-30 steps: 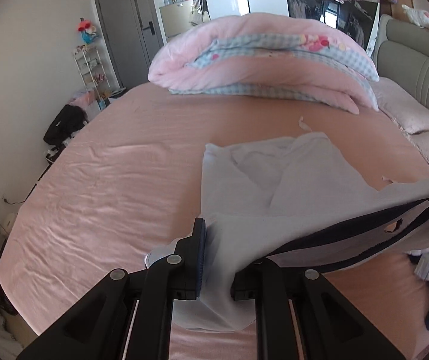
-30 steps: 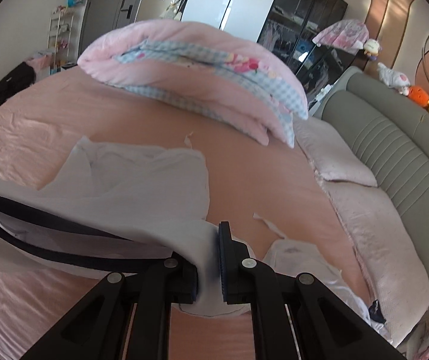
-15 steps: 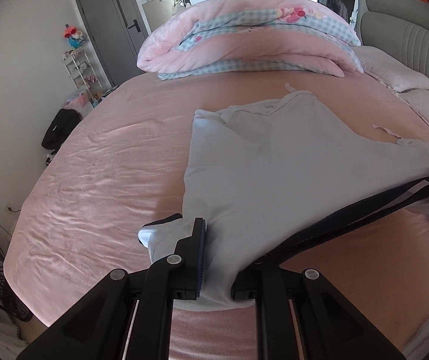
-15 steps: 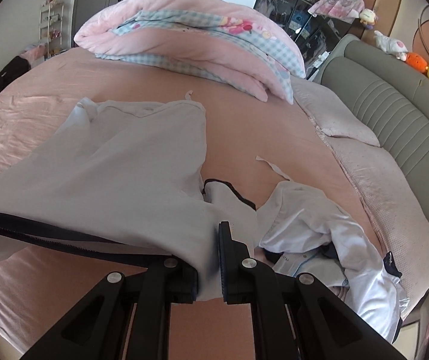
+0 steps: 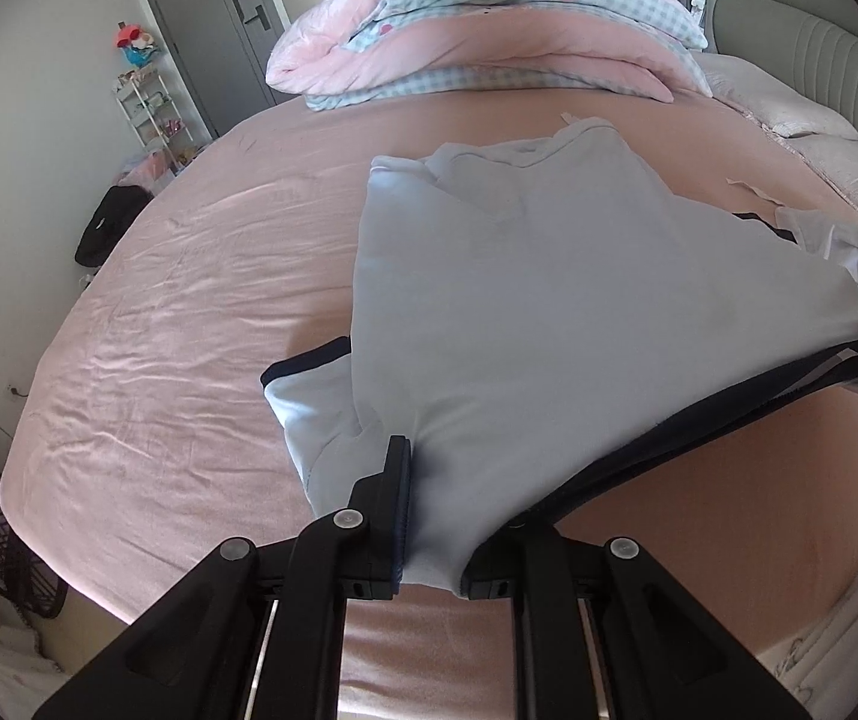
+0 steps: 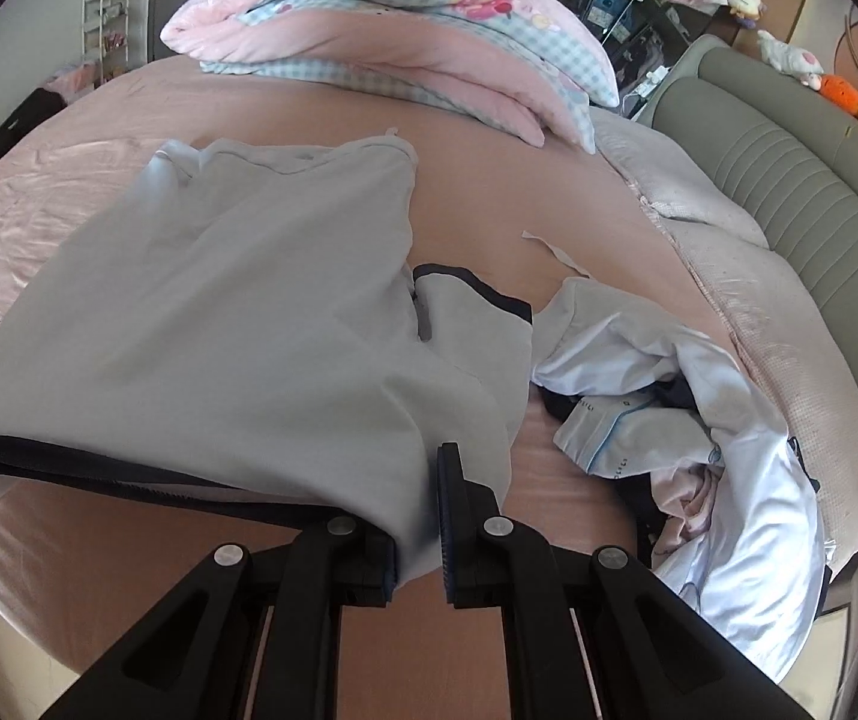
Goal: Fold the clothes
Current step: 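Lay the shirt flat on the bed with both grippers, pulling the hem toward you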
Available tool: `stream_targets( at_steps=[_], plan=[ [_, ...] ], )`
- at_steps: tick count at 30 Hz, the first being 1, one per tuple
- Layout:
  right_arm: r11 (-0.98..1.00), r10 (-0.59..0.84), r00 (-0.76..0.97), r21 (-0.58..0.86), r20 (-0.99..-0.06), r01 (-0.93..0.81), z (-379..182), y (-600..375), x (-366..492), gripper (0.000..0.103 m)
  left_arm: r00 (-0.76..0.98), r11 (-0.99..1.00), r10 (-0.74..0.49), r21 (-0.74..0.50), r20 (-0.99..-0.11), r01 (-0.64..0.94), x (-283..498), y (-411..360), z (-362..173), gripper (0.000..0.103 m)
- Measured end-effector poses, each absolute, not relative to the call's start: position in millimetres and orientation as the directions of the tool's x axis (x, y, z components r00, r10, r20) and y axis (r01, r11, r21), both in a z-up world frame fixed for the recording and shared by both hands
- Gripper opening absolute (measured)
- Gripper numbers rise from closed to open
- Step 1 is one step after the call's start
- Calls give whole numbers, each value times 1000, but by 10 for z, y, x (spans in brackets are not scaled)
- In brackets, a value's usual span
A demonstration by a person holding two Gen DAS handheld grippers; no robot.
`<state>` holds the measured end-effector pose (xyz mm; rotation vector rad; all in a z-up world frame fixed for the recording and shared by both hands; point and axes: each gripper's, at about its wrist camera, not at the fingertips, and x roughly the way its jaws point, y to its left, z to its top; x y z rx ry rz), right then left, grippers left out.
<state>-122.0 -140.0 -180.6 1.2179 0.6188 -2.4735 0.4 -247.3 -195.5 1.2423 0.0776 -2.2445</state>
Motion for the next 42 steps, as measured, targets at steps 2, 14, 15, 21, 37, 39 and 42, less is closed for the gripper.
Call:
stream_targets(
  at_steps=[2, 14, 15, 21, 37, 39, 42],
  plan=[
    [-854, -86, -580, -239, -810, 461, -1841, -1384, -1173, 6, -397, -836, -449, 219, -801, 503, 43, -2460, -1996, 12],
    [-845, -94, -544, -222, -834, 487, -1977, -1274, -999, 6, -377, -833, -441, 216, -814, 510, 240, -2360, -2094, 12],
    [-843, -95, -540, -221, -836, 491, -1990, -1262, -985, 6, -375, -833, -440, 215, -816, 510, 254, -2351, -2102, 12],
    [-836, -107, -507, -199, -855, 511, -2045, -1191, -909, 6, -371, -838, -434, 217, -821, 500, 349, -2281, -2116, 12],
    [-832, -119, -472, -172, -873, 527, -2084, -1094, -721, 6, -352, -834, -432, 220, -830, 505, 441, -2168, -2170, 12],
    [-830, -118, -475, -175, -872, 529, -2077, -1088, -693, 6, -351, -834, -430, 217, -832, 508, 442, -2159, -2165, 12],
    [-826, -119, -470, -175, -875, 536, -2085, -1075, -658, 6, -349, -835, -422, 210, -837, 508, 449, -2149, -2159, 12]
  ],
)
